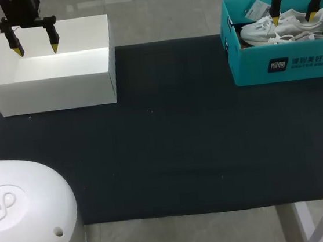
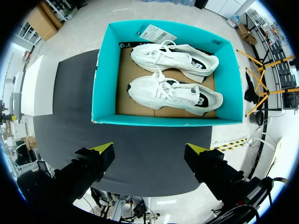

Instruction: Take the shoe out of the shoebox, open the shoe tongue, remove and reinsert the insole, then place the shoe into the shoebox

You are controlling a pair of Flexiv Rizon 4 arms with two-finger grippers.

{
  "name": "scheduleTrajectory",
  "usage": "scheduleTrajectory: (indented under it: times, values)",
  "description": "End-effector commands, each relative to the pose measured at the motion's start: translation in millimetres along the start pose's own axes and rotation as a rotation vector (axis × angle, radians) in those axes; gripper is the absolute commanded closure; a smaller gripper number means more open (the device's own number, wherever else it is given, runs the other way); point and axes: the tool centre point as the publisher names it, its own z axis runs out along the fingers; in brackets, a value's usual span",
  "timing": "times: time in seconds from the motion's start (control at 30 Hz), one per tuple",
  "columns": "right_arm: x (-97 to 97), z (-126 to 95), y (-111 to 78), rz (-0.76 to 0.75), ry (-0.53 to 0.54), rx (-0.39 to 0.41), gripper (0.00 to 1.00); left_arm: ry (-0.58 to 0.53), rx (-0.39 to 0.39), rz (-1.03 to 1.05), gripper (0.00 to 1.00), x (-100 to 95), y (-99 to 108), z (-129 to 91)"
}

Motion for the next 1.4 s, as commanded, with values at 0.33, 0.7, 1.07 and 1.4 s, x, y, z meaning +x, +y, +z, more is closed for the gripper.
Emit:
scheduleTrajectory:
  times: [0.33, 0.7, 1.07, 1.4]
  values:
    - [0.0, 0.0, 0.0, 0.0, 0.0, 0.0, 0.0, 0.0, 0.0, 0.0, 0.0, 0.0, 0.0, 0.0]
    - [0.0, 0.0, 0.0, 0.0, 0.0, 0.0, 0.0, 0.0, 0.0, 0.0, 0.0, 0.0, 0.0, 0.0]
    - [-3.6, 4.8, 3.2, 0.015, 0.01, 0.001, 0.0, 0.0, 0.0, 0.0, 0.0, 0.0, 0.0, 0.0]
    - [-77.5, 26.1, 28.2, 0.07, -0.081, -0.039, 0.0, 0.0, 0.0, 0.0, 0.0, 0.0, 0.0, 0.0]
